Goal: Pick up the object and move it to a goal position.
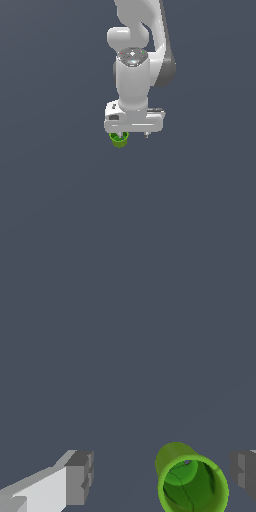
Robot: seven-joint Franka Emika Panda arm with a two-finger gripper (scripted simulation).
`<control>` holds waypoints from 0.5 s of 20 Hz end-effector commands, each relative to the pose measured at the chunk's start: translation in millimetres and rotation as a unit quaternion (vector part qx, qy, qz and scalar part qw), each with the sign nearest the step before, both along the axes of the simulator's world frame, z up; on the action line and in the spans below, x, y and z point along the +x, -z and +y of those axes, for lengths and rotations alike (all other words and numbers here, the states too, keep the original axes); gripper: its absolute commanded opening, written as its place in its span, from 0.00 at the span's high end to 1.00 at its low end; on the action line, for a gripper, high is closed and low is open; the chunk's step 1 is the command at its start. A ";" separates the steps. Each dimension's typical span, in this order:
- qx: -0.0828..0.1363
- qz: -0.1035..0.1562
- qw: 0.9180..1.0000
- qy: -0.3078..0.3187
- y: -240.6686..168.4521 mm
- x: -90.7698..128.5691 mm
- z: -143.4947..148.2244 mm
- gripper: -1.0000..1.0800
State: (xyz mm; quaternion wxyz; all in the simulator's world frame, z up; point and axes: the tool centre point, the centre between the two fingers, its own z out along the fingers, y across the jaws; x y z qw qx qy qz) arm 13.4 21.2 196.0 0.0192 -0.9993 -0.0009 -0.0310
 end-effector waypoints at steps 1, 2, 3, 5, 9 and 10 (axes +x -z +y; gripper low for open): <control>0.000 0.000 1.000 0.000 0.0 0.0 0.0 0.38; 0.000 0.000 1.000 0.000 -0.2 0.1 -0.1 0.38; 0.000 -0.001 1.000 -0.001 -0.7 0.3 -0.3 0.38; 0.001 -0.004 1.000 -0.003 -2.7 1.0 -1.1 0.38; 0.002 -0.006 1.000 -0.005 -4.1 1.4 -1.6 0.38; 0.002 -0.006 1.000 -0.005 -4.1 1.5 -1.2 0.38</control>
